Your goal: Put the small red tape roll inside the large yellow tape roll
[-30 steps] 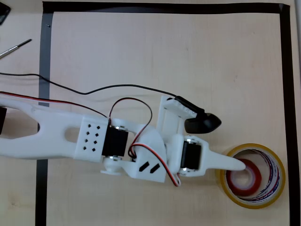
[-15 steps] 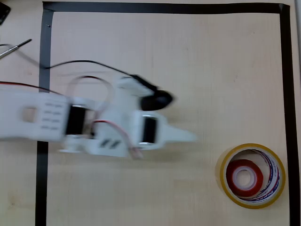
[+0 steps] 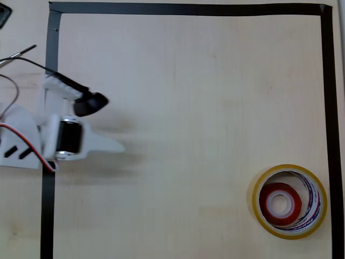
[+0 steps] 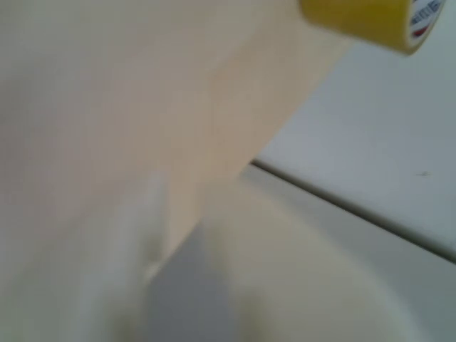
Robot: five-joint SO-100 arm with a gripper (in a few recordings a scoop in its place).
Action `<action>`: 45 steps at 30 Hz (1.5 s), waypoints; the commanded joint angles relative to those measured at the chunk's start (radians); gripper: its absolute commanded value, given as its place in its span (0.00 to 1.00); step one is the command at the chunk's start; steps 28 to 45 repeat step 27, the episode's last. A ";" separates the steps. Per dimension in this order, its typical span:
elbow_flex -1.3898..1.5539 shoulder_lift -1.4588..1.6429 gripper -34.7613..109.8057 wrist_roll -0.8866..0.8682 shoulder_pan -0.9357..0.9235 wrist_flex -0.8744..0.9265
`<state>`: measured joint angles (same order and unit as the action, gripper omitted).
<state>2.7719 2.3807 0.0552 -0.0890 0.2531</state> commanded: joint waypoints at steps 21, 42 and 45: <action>0.301 0.953 0.24 0.130 0.006 0.764; 0.301 0.953 0.24 0.130 0.017 0.764; 0.301 0.953 0.24 0.130 0.017 0.764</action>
